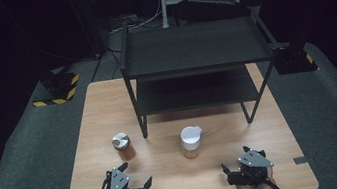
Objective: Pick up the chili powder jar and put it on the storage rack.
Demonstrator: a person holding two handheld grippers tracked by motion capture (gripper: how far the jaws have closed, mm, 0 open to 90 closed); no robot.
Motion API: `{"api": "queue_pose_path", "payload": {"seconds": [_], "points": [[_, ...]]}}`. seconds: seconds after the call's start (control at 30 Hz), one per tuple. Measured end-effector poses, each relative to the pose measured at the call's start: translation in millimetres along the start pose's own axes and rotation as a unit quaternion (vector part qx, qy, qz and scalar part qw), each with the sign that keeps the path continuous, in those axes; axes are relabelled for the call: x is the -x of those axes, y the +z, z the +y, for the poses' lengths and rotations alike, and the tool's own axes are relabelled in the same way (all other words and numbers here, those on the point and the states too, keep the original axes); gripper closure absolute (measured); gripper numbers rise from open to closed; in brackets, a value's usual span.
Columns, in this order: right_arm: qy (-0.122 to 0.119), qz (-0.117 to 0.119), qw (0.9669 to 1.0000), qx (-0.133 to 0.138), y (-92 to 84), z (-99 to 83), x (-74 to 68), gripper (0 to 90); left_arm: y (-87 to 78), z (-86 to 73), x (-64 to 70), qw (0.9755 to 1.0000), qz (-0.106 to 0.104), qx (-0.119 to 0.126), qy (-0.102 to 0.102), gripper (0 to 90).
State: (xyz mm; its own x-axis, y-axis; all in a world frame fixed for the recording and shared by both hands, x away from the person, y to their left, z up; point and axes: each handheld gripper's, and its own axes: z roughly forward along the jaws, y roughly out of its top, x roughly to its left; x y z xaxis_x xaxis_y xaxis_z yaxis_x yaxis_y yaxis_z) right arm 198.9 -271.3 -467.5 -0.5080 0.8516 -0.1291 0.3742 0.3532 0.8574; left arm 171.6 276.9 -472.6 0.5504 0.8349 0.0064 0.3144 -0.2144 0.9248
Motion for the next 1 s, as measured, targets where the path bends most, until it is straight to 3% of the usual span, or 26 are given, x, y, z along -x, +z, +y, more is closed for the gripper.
{"api": "queue_pose_path", "payload": {"seconds": [0.27,0.53,1.0], "points": [[0.002,0.003,1.0000,0.000,0.0,-0.1,1.6,0.6,-6.2,-0.5,-6.1,0.9997,0.015,0.013,-0.010,0.5],[0.003,0.004,1.0000,0.001,-0.2,-0.5,2.0,0.6,-11.4,3.4,-9.8,0.9995,0.028,0.016,-0.003,0.4],[0.008,0.005,1.0000,0.001,-0.3,-0.5,3.0,0.7,-11.9,13.6,-21.1,0.9988,0.039,0.028,-0.012,0.5]]}}
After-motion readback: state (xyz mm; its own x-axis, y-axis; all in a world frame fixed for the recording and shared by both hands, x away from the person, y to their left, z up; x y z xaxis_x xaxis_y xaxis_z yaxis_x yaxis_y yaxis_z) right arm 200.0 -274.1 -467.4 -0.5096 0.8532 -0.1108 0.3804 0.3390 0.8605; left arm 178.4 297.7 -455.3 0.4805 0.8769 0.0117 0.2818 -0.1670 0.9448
